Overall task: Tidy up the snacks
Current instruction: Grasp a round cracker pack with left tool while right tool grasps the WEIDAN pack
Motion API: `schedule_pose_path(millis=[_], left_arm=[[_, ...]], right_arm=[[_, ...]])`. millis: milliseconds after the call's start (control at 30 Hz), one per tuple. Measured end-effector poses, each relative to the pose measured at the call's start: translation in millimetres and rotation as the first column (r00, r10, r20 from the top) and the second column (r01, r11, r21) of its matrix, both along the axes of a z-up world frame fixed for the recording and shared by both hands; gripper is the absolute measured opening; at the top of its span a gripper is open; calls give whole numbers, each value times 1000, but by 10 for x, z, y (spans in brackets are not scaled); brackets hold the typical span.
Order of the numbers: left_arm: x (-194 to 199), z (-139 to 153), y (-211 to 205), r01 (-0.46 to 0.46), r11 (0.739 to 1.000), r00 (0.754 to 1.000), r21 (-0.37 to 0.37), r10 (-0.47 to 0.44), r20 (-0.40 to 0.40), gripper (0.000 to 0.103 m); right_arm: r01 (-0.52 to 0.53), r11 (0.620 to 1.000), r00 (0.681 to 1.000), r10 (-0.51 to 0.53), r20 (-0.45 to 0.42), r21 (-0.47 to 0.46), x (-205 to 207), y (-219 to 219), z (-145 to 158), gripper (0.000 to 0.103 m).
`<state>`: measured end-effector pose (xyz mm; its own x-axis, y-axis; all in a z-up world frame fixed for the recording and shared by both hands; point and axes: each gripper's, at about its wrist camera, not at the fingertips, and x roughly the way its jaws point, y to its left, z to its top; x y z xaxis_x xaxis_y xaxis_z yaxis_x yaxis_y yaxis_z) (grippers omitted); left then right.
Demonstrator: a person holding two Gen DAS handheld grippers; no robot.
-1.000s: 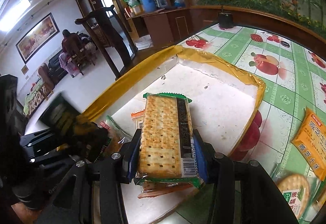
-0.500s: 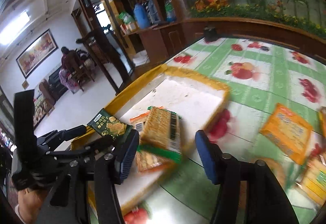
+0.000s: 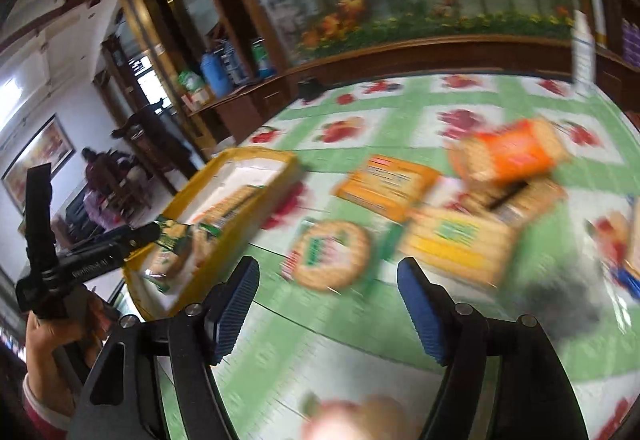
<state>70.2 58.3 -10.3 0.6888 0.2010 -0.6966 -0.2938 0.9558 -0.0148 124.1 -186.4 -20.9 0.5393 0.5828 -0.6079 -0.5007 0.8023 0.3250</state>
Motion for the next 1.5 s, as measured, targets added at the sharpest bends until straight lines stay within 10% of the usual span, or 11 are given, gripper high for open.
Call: schedule_pose_path(millis=[533, 833, 1300, 1500], left_arm=[[599, -473, -976, 170, 985, 974, -16, -170, -152, 84], [848, -593, -1029, 182, 981, 968, -66, -190, -163, 84], [1244, -736, -1219, 202, 965, 940, -165, -239, -243, 100], [1255, -800, -1200, 182, 981, 950, -71, -194, -244, 103]], right_arm=[[-6, 988, 998, 15, 54, -156, 199, -320, -76, 84], [-173, 809, 951, 285, 118, -561, 485, 292, -267, 86], [-211, 838, 959, 276, 58, -503, 691, 157, -458, 86], [-204, 822, 960, 273, 54, -532, 667, 150, -462, 82]])
